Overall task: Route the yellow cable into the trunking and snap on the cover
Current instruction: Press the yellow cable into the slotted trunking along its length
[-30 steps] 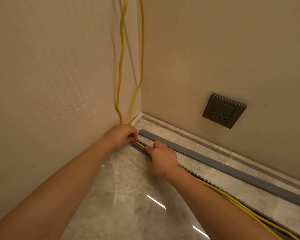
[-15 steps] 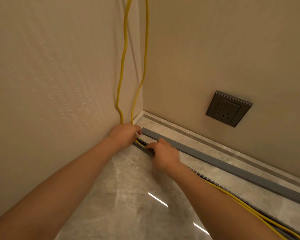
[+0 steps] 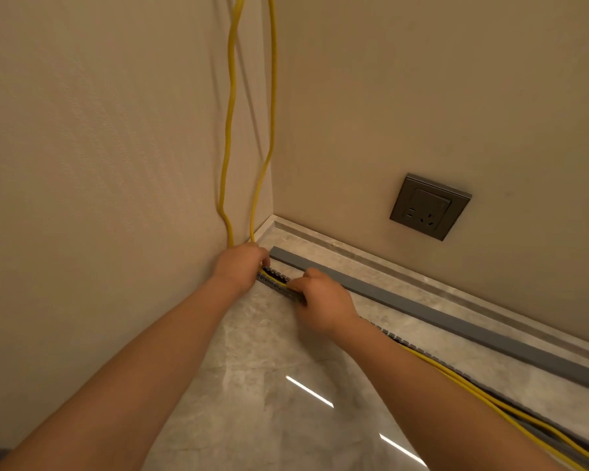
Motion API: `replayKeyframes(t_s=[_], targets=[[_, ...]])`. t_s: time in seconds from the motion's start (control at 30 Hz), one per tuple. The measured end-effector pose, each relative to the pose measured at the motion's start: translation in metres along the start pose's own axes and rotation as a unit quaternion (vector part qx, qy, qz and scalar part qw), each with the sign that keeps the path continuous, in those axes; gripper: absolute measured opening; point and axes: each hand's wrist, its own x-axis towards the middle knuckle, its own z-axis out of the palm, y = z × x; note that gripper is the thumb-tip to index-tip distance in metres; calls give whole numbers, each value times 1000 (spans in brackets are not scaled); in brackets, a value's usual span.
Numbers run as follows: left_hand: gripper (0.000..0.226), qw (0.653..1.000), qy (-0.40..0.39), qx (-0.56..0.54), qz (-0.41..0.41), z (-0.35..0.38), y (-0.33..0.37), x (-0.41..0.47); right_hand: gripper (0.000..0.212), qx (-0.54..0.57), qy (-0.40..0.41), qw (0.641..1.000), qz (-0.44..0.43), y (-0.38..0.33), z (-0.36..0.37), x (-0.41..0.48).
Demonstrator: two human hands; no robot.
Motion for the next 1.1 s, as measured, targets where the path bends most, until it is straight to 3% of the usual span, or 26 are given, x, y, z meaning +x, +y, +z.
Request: replayKeyframes(t_s=[0.1,0.23,0.37,0.43,0.5,0.63,0.83,1.1], targets=[[34,998,-21,66,-10,-5,11,0,41,-13,54,998,6,16,-7,-23],[27,982,-31,188,-16,-10,38,-5,50,-23,42,995,92,40,-16,-53],[32,976,-16,215,-41,-8,58,-17,27,9,36,993,112,45,-18,-70],[37,985,34,171,4,-2,70,-26,18,10,35,993,108,45,-17,-75],[37,993,74,50,79,6,87,-38,22,16,39,993,107,45,-16,-78],[16,981,93,-97,143,23,118,-63,29,41,17,994,98,49,-22,-87],[23,976,118,-22,180,41,123,-71,31,21,64,993,101,70,-23,-121],[39,977,109,79,163,37,142,-74,26,-63,125,979,150,78,-24,-150]])
